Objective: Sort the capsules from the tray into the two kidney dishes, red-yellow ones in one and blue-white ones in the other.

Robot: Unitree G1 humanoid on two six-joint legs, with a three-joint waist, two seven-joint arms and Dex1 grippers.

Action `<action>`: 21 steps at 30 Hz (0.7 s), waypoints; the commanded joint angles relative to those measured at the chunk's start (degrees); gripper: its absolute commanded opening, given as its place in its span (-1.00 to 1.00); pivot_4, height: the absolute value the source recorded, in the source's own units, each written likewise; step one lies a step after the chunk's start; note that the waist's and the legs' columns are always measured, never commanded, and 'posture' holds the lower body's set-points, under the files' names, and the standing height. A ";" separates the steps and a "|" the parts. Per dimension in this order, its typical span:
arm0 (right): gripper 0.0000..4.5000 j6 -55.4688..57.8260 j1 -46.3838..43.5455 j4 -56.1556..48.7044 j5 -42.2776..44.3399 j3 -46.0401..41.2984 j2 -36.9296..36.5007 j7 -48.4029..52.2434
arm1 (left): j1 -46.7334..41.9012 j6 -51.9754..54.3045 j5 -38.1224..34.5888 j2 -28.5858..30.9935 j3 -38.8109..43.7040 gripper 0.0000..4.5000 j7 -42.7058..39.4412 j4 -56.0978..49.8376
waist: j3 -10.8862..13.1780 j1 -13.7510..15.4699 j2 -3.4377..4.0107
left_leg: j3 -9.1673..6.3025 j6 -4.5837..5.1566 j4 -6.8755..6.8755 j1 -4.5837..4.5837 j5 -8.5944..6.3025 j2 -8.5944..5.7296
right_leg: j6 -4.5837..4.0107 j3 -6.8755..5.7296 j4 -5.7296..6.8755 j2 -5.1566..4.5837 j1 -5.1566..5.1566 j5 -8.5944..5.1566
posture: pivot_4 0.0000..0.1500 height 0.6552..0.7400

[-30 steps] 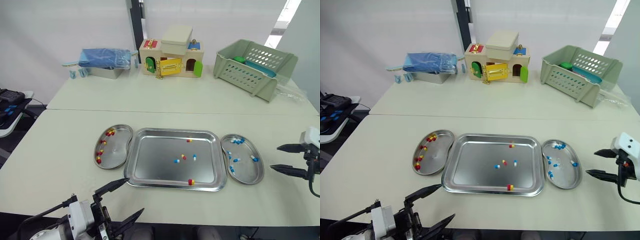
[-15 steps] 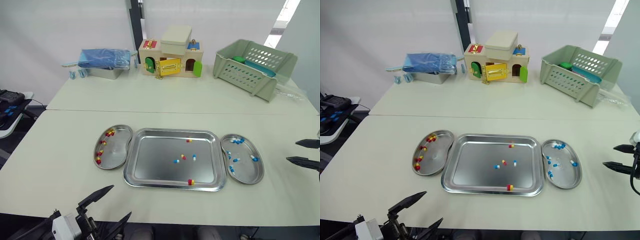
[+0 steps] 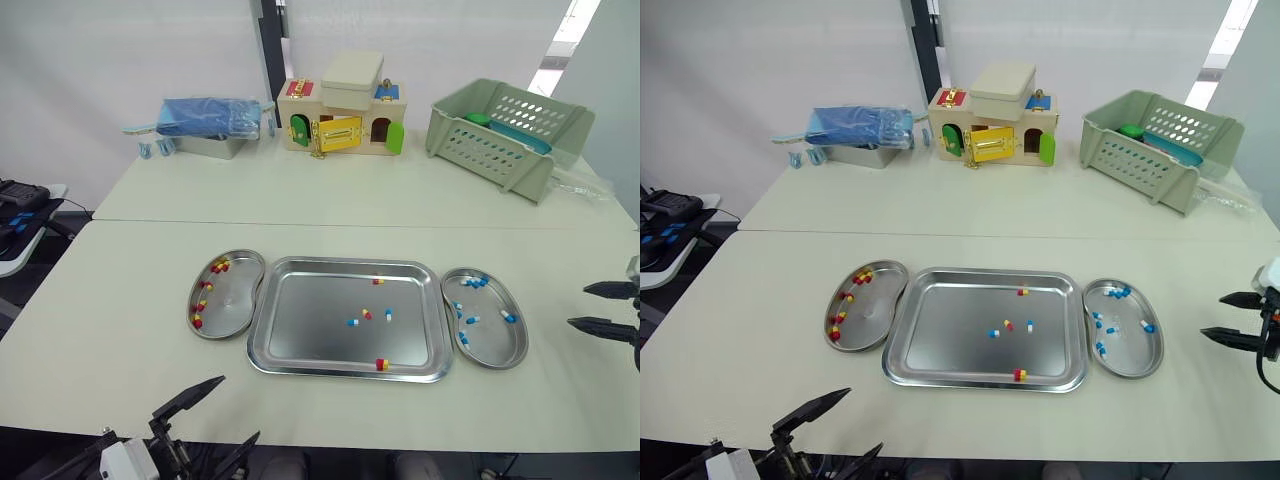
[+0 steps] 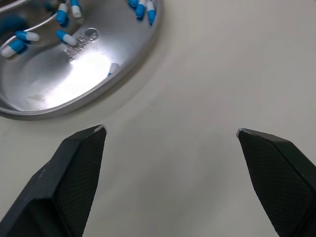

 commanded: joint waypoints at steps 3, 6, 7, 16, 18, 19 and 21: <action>0.98 8.40 2.59 -20.17 6.91 -1.54 -1.03 1.55 | -0.59 1.60 -2.28 0.64 -0.59 1.00 -0.35 -0.65 | -0.01 -0.01 0.02 | -0.01 0.00 0.00 0.00 0.00 0.00 | 0.00 -0.01 0.00 0.00 -0.01 0.00 | 1.00 1.00; 0.98 13.34 0.91 -31.85 10.17 1.11 1.14 -1.44 | -0.93 3.57 -3.77 1.25 -0.71 1.00 -0.72 -1.06 | -0.01 0.00 0.02 | -0.03 0.00 0.00 -0.01 0.00 0.01 | 0.00 -0.03 0.01 0.00 -0.01 0.00 | 1.00 1.00; 0.98 14.65 -0.64 -35.16 11.04 2.63 2.19 -2.67 | -1.16 3.62 -4.11 1.58 -0.86 1.00 -1.48 -1.13 | 0.00 -0.01 0.02 | -0.04 0.00 0.00 -0.01 0.00 0.01 | 0.00 -0.04 0.01 0.01 0.00 0.00 | 1.00 1.00; 0.98 24.75 -18.30 -46.92 7.81 23.67 15.13 -12.94 | -5.92 3.78 -4.18 1.93 -1.74 1.00 -5.23 2.68 | 0.06 0.08 -0.10 | -0.19 -0.02 0.00 -0.09 0.00 0.01 | 0.00 -0.17 -0.01 0.03 -0.03 0.00 | 1.00 1.00; 0.98 25.41 -21.05 -46.52 5.22 28.80 18.86 -15.02 | -6.48 3.64 -3.95 1.55 -2.15 1.00 -5.69 3.25 | 0.06 0.08 -0.11 | -0.18 -0.02 0.00 -0.10 0.00 0.00 | 0.00 -0.16 -0.02 0.03 -0.04 0.00 | 1.00 1.00; 0.98 25.27 -22.46 -45.85 2.94 32.04 20.81 -16.06 | -6.65 3.36 -3.86 1.39 -2.41 1.00 -6.06 3.43 | 0.06 0.06 -0.11 | -0.19 -0.02 0.00 -0.09 0.00 0.01 | 0.00 -0.16 -0.02 0.03 -0.04 0.00 | 1.00 1.00; 0.98 25.37 -24.60 -44.64 -0.57 36.91 23.67 -17.39 | -6.85 3.09 -3.94 1.13 -2.57 1.00 -6.36 3.76 | 0.06 -0.01 -0.12 | -0.23 -0.02 0.00 -0.08 0.00 0.02 | 0.00 -0.18 0.02 0.04 -0.07 0.00 | 1.00 1.00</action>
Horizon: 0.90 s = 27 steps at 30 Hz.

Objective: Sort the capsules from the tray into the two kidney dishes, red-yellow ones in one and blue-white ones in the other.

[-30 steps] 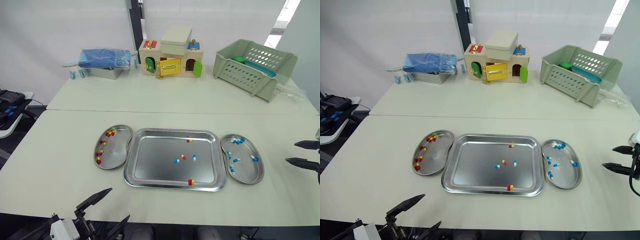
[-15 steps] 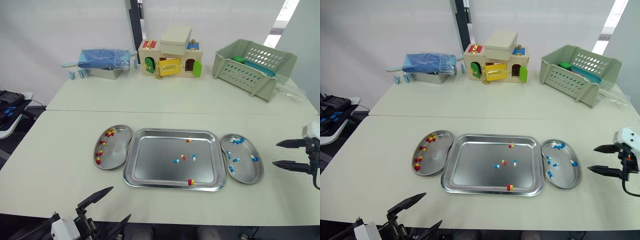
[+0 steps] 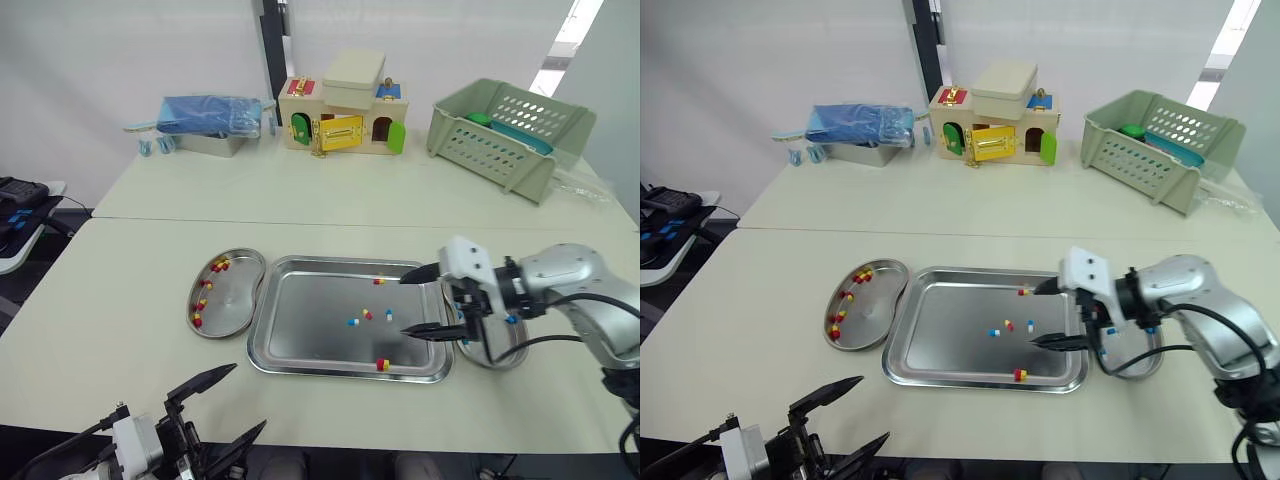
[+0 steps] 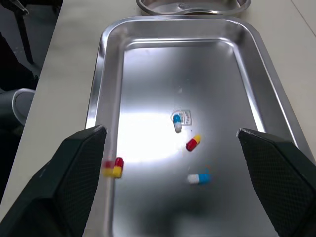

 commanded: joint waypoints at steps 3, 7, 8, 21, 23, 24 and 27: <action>0.98 -0.60 -5.16 3.55 -9.49 11.43 6.26 -3.80 | 0.41 -2.00 -0.46 -0.77 -0.55 1.00 -2.15 0.68 | -0.01 0.02 -0.01 | -0.02 0.00 0.00 -0.01 0.00 0.00 | 0.00 0.00 0.01 0.01 -0.02 0.00 | 1.00 1.00; 0.98 -2.06 -7.11 8.00 -14.26 16.46 10.89 -5.02 | 0.40 -2.72 -0.15 -1.11 -0.79 1.00 -2.49 0.82 | -0.01 -0.03 -0.02 | -0.04 0.00 0.01 0.00 0.00 0.00 | -0.01 -0.01 0.07 0.02 -0.06 0.00 | 1.00 1.00; 0.98 -2.45 -7.42 8.77 -15.12 16.93 11.31 -4.87 | 0.45 -2.52 0.03 -1.13 -0.94 1.00 -2.06 0.26 | -0.01 -0.02 -0.02 | -0.05 0.00 0.01 0.00 0.00 0.00 | -0.01 0.00 0.07 0.01 -0.08 0.00 | 1.00 1.00; 0.00 -4.93 -7.99 13.74 -20.65 19.04 13.51 -2.71 | 1.13 2.78 2.02 -0.25 -2.06 1.00 4.48 -8.74 | -0.01 -0.07 -0.02 | -0.03 0.00 0.00 -0.03 0.00 0.00 | -0.02 0.05 0.17 0.04 -0.21 -0.01 | 1.00 1.00; 0.00 -5.00 -7.84 14.47 -21.52 19.55 13.71 -2.64 | 0.88 3.66 2.13 -0.05 -2.05 1.00 5.15 -9.59 | -0.01 -0.07 -0.02 | -0.03 0.00 0.01 -0.04 0.00 0.00 | -0.02 0.06 0.19 0.05 -0.21 -0.01 | 1.00 1.00; 0.00 -5.02 -7.75 14.80 -21.90 19.67 13.82 -2.63 | 0.84 3.97 2.17 0.03 -2.05 1.00 5.41 -9.94 | -0.01 -0.07 -0.02 | -0.03 0.00 0.01 -0.03 0.00 0.00 | -0.02 0.06 0.19 0.05 -0.21 -0.01 | 1.00 1.00; 0.00 -5.24 -7.41 15.65 -22.66 19.68 14.12 -2.35 | 0.76 4.96 2.27 0.24 -2.01 1.00 6.11 -10.93 | -0.02 -0.07 -0.03 | -0.03 0.00 0.01 -0.03 0.00 0.01 | -0.02 0.07 0.19 0.04 -0.22 -0.01 | 1.00 1.00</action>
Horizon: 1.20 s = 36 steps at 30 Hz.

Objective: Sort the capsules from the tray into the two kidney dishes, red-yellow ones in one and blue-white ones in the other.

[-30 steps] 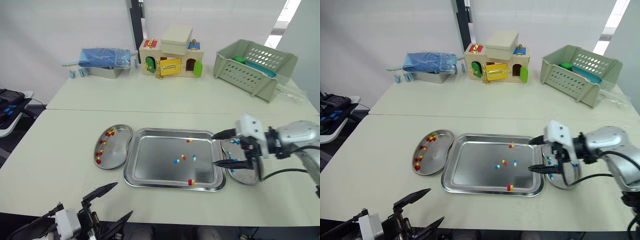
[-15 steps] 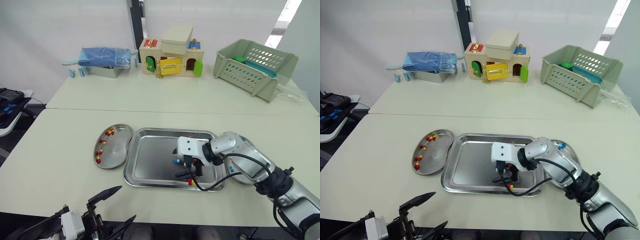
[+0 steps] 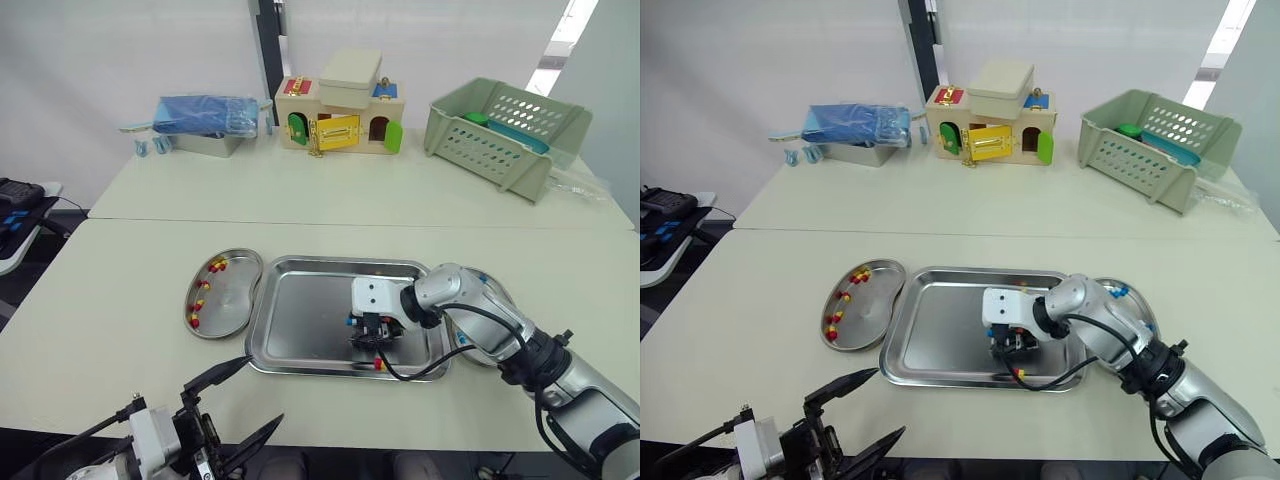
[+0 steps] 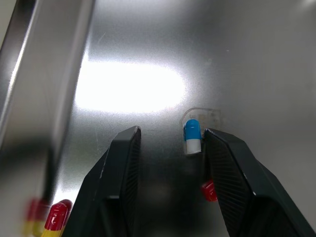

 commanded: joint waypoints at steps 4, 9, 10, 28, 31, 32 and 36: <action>-0.19 -0.74 0.06 0.75 -1.54 -0.07 0.53 0.35 | 0.39 1.40 -0.01 0.67 -0.08 1.00 1.16 -3.02 | 0.00 -0.03 0.00 | 0.00 0.00 0.00 0.02 0.00 0.01 | 0.00 0.01 0.01 0.02 0.00 0.00 | 1.00 1.00; -0.69 -0.91 0.07 1.14 -1.97 -0.48 0.97 0.54 | -0.06 2.28 0.10 0.84 0.04 1.00 1.67 -3.55 | -0.01 0.00 0.00 | 0.00 0.00 0.00 0.02 0.00 0.01 | 0.00 0.01 0.01 0.02 0.00 0.00 | 1.00 1.00; -0.76 -0.89 0.02 1.24 -2.07 -0.64 1.21 0.53 | -0.11 2.33 0.13 0.87 0.01 1.00 1.72 -3.58 | -0.01 0.00 0.00 | 0.00 0.00 0.00 0.02 0.00 0.01 | 0.00 0.01 0.01 0.02 0.00 0.00 | 1.00 1.00; -0.99 -2.39 9.08 -11.58 14.64 -22.33 -7.16 6.88 | -1.67 -0.85 -0.87 2.48 -0.72 1.00 -4.22 -0.17 | 0.00 0.19 -0.01 | 0.00 0.01 0.00 -0.07 -0.01 0.01 | 0.00 -0.02 -0.07 0.01 0.00 0.00 | 1.00 1.00; -0.99 -2.89 12.79 -12.83 17.54 -28.74 -12.56 8.55 | -1.94 -2.22 -1.32 2.29 -1.22 1.00 -6.49 1.31 | 0.01 0.23 -0.02 | 0.02 0.01 0.00 -0.08 -0.01 0.01 | -0.01 -0.01 -0.06 0.01 0.01 0.00 | 1.00 1.00; -0.99 -3.07 13.91 -12.84 18.05 -30.38 -14.31 8.87 | -2.21 -2.57 -1.51 2.27 -1.27 1.00 -7.14 1.93 | 0.01 0.28 -0.02 | 0.03 0.01 0.00 -0.09 -0.01 0.00 | 0.00 -0.01 -0.07 0.01 0.01 0.00 | 1.00 1.00; -0.99 -4.73 19.50 -11.09 18.54 -36.49 -21.29 9.80 | -3.55 -3.71 -2.61 2.34 -1.62 1.00 -9.99 4.82 | 0.01 0.19 -0.03 | 0.07 0.01 0.00 -0.07 -0.01 0.01 | -0.01 0.00 -0.05 0.01 0.01 0.00 | 1.00 1.00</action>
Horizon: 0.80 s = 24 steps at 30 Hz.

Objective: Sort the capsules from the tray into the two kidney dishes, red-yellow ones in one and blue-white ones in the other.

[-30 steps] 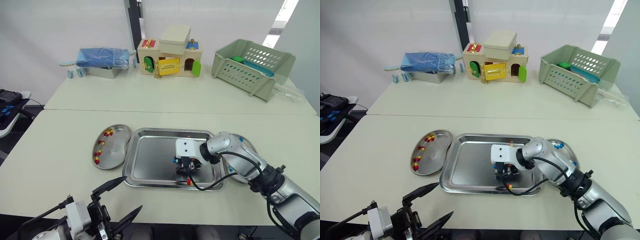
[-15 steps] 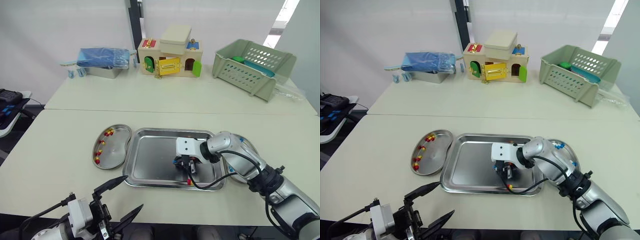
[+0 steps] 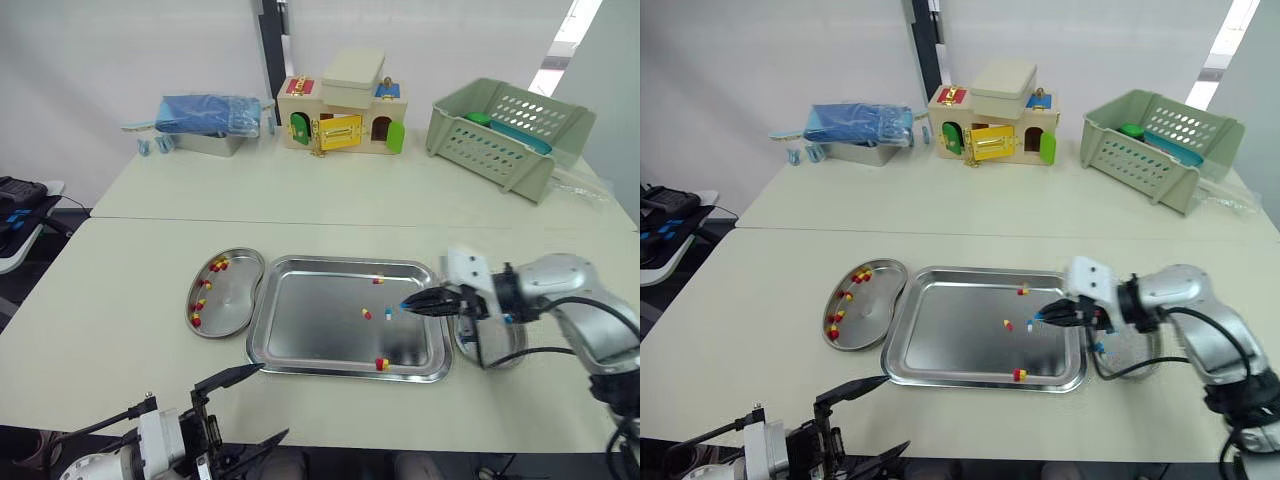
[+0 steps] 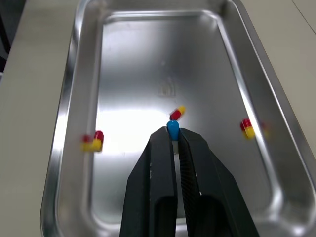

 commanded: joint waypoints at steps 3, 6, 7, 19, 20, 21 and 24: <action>-0.99 -2.55 7.44 0.77 1.79 -9.83 -7.69 1.08 | -1.36 -2.69 -2.24 0.28 -0.61 1.00 -4.74 2.74 | 0.01 0.12 -0.01 | 0.02 0.00 0.00 0.00 0.00 -0.01 | 0.00 0.00 -0.02 0.00 0.03 0.00 | 1.00 1.00; -0.99 -3.00 11.93 1.45 2.22 -14.66 -10.57 1.22 | -2.37 -3.43 -2.73 0.37 -0.56 1.00 -6.66 4.12 | 0.00 0.09 0.00 | 0.04 0.00 0.00 0.00 0.00 0.01 | 0.00 0.01 -0.02 -0.01 0.03 0.00 | 1.00 1.00; -0.99 -4.12 13.82 2.38 1.26 -15.85 -11.70 1.28 | -2.69 -3.49 -2.99 0.39 -0.44 1.00 -7.10 4.62 | 0.00 0.09 0.00 | 0.05 0.00 0.01 0.01 0.00 0.00 | 0.00 0.01 0.00 -0.01 0.03 0.00 | 1.00 1.00; -0.87 -7.72 20.76 6.12 -1.01 -17.96 -14.45 -0.81 | -5.30 -3.30 -3.34 0.03 -0.40 1.00 -9.66 7.07 | 0.01 0.10 -0.01 | 0.04 0.00 0.01 0.09 0.00 0.00 | 0.00 0.00 -0.07 -0.01 0.18 0.00 | 1.00 1.00; -0.72 -8.23 20.99 6.47 -1.40 -17.61 -14.54 -0.86 | -5.34 -3.16 -3.30 0.04 -0.39 1.00 -9.48 6.85 | 0.01 0.09 -0.01 | 0.05 0.00 0.01 0.09 0.00 0.00 | 0.00 0.00 -0.08 -0.01 0.19 0.00 | 1.00 1.00; -0.62 -8.66 21.20 6.78 -1.62 -17.40 -14.59 -0.80 | -5.26 -3.06 -3.28 0.04 -0.34 1.00 -9.29 6.62 | 0.01 0.07 -0.01 | 0.05 0.00 0.01 0.10 0.00 0.00 | 0.00 0.00 -0.08 -0.01 0.19 0.00 | 1.00 1.00; -0.27 -9.05 21.33 7.20 -1.39 -17.48 -14.39 -0.55 | -4.69 -3.06 -3.19 0.04 -0.09 1.00 -8.87 6.10 | 0.01 0.05 -0.01 | 0.05 0.00 0.00 0.11 0.00 0.01 | 0.00 0.00 -0.07 -0.01 0.19 0.00 | 1.00 1.00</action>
